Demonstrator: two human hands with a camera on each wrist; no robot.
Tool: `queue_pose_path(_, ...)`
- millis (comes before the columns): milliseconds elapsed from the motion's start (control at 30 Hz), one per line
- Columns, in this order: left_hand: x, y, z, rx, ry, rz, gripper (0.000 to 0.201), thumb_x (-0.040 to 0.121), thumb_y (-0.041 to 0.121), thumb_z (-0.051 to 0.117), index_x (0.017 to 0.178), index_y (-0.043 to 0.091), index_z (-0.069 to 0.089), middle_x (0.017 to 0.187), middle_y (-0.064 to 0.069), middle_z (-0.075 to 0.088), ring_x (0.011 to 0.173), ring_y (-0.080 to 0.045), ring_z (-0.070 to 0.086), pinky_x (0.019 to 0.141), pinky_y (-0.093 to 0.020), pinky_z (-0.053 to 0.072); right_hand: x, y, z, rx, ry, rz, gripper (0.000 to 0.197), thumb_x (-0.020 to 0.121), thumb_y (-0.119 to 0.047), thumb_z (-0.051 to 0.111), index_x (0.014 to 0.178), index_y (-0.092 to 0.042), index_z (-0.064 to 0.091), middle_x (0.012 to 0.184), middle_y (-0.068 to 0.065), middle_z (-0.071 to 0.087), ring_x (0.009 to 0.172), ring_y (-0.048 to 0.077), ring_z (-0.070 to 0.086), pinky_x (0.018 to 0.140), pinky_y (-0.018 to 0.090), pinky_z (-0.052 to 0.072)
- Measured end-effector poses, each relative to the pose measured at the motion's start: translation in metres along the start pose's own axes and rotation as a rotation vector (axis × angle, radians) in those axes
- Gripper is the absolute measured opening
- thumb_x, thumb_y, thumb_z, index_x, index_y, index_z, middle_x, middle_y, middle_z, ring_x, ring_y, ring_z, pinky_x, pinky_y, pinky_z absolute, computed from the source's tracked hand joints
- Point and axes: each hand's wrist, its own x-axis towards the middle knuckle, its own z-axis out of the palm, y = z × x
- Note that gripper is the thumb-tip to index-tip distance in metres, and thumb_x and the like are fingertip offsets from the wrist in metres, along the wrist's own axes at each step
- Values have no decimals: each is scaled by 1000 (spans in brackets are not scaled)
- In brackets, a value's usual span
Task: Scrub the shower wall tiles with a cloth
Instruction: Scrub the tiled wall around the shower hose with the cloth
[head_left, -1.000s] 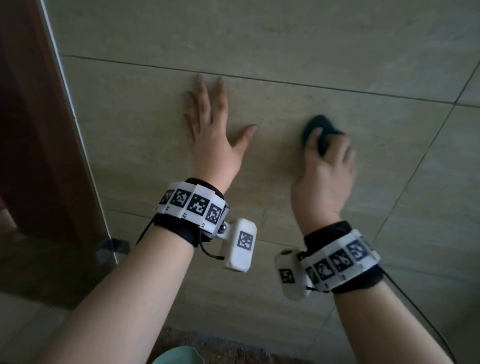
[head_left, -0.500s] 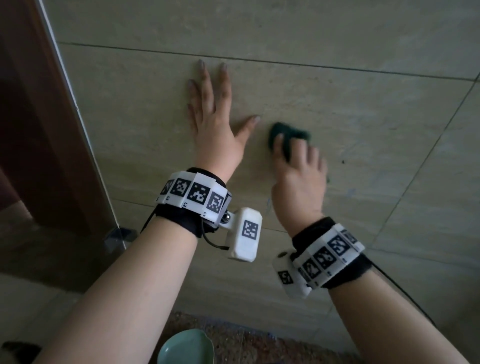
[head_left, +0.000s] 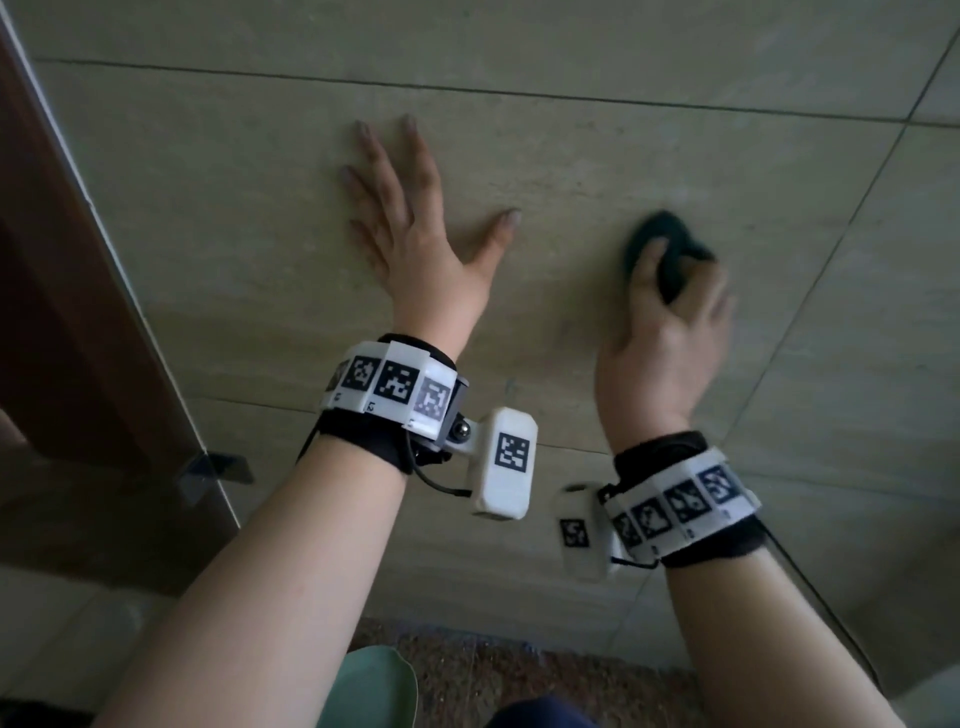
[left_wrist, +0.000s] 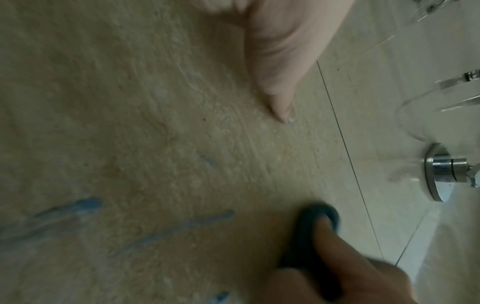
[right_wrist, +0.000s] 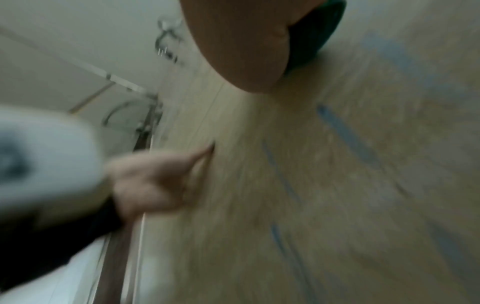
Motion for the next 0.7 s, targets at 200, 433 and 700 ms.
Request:
queue_pose_path(200,-1,2,1,20,0,-20,98,84,54,63,154,16,6,160,-15,-10,145,-39,-10,115,-53,1,-16,24,-10,-51,-103,-203,64,66,-1,36,125,-6,62,112,22,52,88,39,50,70,46,47)
queue_pose_path(433,-3,4,6,7,3,-55,97,84,54,62,154,18,5,160,-13,-10,146,-37,-8,116,-48,1,-12,23,-8,-5,-36,12,70,59,16,57,128,4,53,115,24,42,92,45,50,70,50,52)
queue_pose_path(700,-4,4,6,1,21,-38,97,83,56,61,154,18,6,160,-15,-9,146,-38,-8,116,-42,-3,59,37,-32,-47,-6,-84,63,70,14,50,131,-4,55,113,31,53,93,49,51,69,50,50)
